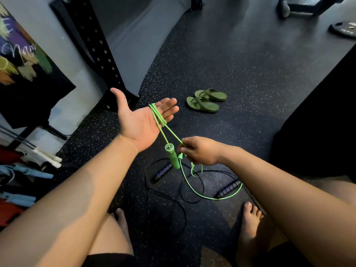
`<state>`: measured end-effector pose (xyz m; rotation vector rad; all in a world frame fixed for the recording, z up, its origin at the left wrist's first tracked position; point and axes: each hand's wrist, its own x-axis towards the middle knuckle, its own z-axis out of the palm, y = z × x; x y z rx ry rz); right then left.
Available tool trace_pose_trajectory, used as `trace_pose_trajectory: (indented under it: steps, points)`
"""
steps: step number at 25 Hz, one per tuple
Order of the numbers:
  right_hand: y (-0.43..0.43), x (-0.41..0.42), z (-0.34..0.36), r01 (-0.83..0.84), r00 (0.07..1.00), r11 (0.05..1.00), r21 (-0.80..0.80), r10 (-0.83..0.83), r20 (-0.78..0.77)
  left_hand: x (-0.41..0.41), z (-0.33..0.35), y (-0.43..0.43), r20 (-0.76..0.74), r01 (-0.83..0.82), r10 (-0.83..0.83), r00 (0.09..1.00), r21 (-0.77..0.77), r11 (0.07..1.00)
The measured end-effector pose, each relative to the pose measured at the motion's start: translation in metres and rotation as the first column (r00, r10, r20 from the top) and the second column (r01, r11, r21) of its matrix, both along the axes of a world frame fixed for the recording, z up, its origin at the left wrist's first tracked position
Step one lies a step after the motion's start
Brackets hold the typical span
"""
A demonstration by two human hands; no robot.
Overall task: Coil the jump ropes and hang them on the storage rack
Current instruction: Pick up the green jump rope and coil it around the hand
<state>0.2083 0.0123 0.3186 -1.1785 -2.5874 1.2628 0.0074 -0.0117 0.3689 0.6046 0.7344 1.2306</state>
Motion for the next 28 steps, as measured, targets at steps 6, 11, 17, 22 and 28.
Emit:
trace_pose_trajectory:
  steps: [6, 11, 17, 22, 28]
  points:
    - [-0.002, -0.004, 0.015, -0.046, 0.997, 0.959, 0.281, 0.063, -0.051, 0.007, -0.013, 0.006, -0.397, -0.071, 0.035, 0.917, -0.076, 0.995]
    - [0.000, -0.001, 0.017, 0.015, 0.980, 0.889, 0.457, 0.078, -0.184, 0.017, -0.015, 0.000, -0.551, 0.222, -0.340, 0.762, -0.271, 0.937]
    - [0.012, 0.009, 0.022, 0.150, 0.905, 0.905, 0.398, 0.037, -0.425, 0.024, -0.012, -0.009, -0.458, 0.532, -0.691, 0.559, -0.442, 0.723]
    - [0.009, 0.012, 0.015, 0.224, 0.882, 0.956, 0.191, -0.116, -0.458, 0.020, -0.001, -0.007, -0.359, 0.554, -0.654, 0.666, -0.348, 0.756]
    - [0.008, 0.007, 0.000, 0.277, 0.861, 0.960, -0.029, -0.261, -0.437, 0.013, 0.005, -0.010, -0.235, 0.406, -0.440, 0.867, -0.180, 0.896]
